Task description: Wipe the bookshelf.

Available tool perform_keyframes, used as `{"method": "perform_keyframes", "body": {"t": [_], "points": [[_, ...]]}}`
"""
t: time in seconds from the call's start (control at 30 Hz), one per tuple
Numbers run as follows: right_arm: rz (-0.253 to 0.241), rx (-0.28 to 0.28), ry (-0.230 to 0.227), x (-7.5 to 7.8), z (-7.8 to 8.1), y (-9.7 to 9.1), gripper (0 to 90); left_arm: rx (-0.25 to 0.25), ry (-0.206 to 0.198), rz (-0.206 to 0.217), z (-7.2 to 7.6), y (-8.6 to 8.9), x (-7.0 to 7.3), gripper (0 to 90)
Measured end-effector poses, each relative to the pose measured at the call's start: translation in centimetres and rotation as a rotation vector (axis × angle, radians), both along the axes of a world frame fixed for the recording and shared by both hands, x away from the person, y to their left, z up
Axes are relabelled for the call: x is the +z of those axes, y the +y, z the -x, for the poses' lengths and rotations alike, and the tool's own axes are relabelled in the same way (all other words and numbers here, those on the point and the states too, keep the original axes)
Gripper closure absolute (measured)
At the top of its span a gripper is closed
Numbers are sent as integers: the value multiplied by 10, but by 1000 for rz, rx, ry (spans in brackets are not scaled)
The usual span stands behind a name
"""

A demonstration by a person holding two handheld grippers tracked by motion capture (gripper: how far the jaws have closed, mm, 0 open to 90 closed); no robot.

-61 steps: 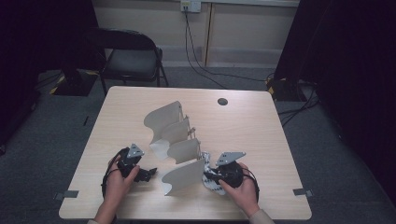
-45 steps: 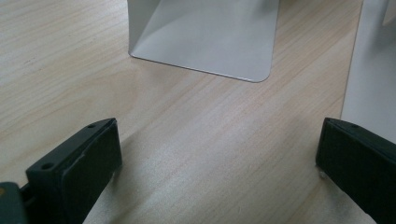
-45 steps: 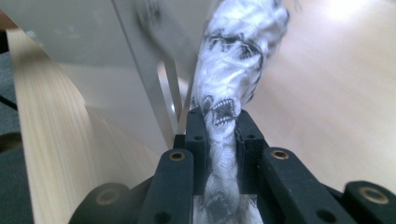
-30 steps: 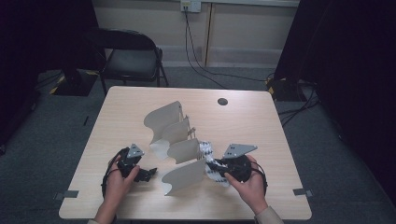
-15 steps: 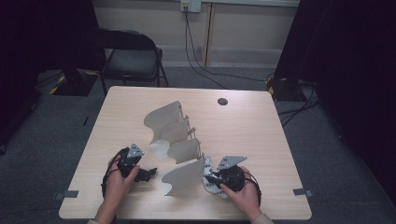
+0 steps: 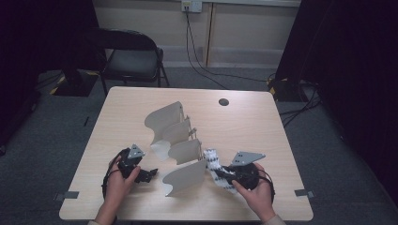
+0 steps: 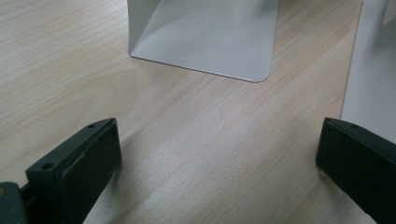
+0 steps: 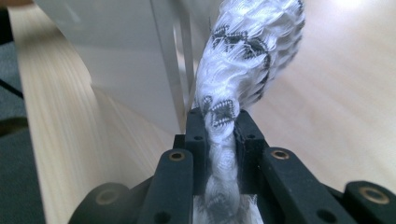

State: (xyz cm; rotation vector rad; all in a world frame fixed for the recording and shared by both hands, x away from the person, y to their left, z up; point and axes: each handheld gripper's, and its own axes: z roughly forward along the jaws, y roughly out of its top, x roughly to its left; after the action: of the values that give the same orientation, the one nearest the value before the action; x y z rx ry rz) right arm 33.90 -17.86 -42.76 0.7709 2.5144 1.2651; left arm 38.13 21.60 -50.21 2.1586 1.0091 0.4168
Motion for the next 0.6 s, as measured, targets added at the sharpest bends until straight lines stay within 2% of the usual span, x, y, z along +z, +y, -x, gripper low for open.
{"method": "perform_keyframes", "body": {"t": [0.13,0.23,0.47,0.6], "points": [[-34,11,-50,23,7,-4,793,0,0,-1,0,0,0,0],[-21,34,-60,25,13,1,792,-1,-1,0,0,0,0,0],[18,60,16,-11,12,17,792,0,0,0,0,0,0,0],[48,67,41,-26,10,22,791,0,0,0,0,0,0,0]]}}
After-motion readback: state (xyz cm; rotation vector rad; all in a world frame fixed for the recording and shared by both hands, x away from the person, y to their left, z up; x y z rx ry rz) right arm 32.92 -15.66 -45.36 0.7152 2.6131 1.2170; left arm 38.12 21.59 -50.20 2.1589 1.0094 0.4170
